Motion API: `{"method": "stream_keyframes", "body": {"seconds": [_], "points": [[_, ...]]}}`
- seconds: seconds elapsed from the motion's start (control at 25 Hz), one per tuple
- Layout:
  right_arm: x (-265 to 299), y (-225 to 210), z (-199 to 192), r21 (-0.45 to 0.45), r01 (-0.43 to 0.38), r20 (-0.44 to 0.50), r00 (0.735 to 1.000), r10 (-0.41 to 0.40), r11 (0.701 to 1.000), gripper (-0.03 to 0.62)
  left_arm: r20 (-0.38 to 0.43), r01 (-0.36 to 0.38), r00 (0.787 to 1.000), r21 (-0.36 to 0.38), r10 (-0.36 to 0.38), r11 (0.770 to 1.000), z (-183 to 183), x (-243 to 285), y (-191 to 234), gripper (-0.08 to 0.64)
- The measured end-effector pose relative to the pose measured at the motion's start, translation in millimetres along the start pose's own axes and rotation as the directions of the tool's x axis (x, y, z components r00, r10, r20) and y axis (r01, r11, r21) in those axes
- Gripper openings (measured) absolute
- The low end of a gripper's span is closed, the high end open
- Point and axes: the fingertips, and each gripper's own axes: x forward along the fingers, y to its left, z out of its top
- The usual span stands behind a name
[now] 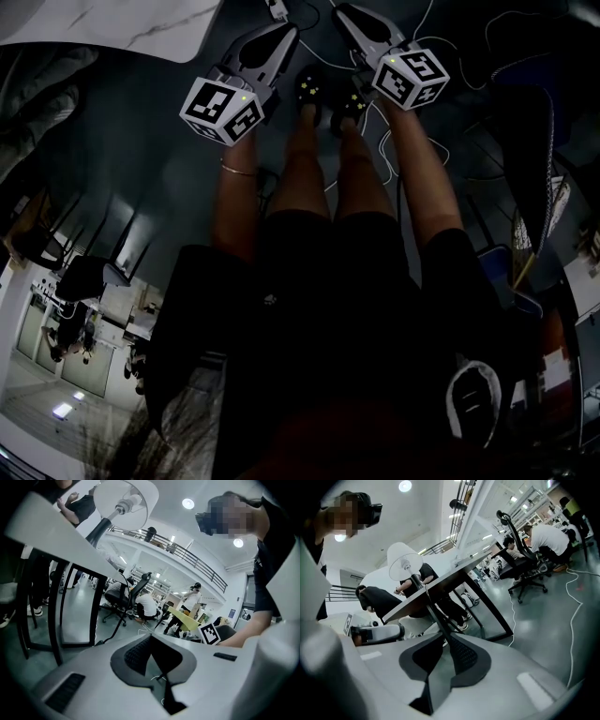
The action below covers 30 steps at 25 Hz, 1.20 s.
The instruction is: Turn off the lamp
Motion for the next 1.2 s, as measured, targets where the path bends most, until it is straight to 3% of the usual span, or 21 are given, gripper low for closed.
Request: {"method": "stream_keyframes", "body": {"seconds": [0.16,0.68,0.92,1.2], "points": [[-8,3,12,0.006,0.001,0.050,0.999,-0.001,1.000,0.003,0.009,-0.015,1.000,0.004,0.015,1.000,3,-2,0,0.006],[-48,15,32,0.051,0.024,0.120,0.992,-0.030,0.998,0.002,0.043,-0.029,0.999,0.012,0.028,1.000,20,-5,-11,0.006],[-62,62,70,0.032,0.004,0.156,0.988,-0.009,0.999,0.000,0.042,-0.033,0.999,0.032,0.031,0.999,57,-28,-33,0.006],[-76,80,102,0.023,-0.019,0.205,0.979,0.013,1.000,0.000,0.038,-0.013,0.999,0.075,0.010,0.997,79,-27,-58,0.006]]}}
